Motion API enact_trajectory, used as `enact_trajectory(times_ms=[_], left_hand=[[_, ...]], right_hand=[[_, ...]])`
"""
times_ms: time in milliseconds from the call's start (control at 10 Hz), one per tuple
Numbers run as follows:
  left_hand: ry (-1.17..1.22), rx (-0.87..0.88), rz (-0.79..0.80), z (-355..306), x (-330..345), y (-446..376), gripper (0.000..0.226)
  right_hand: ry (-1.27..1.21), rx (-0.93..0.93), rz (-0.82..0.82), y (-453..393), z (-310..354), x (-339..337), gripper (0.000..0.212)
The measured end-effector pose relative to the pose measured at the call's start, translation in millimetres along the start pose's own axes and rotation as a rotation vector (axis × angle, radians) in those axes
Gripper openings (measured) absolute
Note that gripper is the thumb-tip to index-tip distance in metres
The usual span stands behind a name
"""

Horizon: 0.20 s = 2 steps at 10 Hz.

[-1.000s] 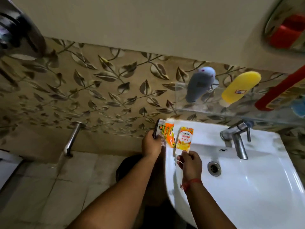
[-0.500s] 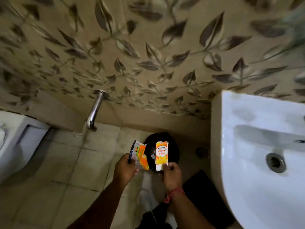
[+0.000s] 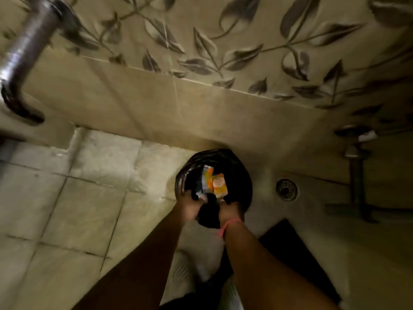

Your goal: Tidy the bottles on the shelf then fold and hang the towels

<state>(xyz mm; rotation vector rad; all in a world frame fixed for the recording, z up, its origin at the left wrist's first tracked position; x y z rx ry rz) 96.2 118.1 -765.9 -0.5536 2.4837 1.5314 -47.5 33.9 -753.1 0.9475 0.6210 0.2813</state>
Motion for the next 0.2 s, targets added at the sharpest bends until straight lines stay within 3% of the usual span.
enact_trajectory(times_ms=[200], left_hand=[[0.023, 0.06, 0.057, 0, 1, 71, 0.053]], right_hand=[[0.139, 0.0, 0.045, 56, -19, -20, 0.054]])
Point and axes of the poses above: each hand's wrist, its own y-axis away from the middle knuckle, its own x-axis out of the palm, z = x × y, the point moved 9 cm from there along -y, towards the middle knuckle, and after that the axes turned 6 degrees about -y, right-handed, at the moved point
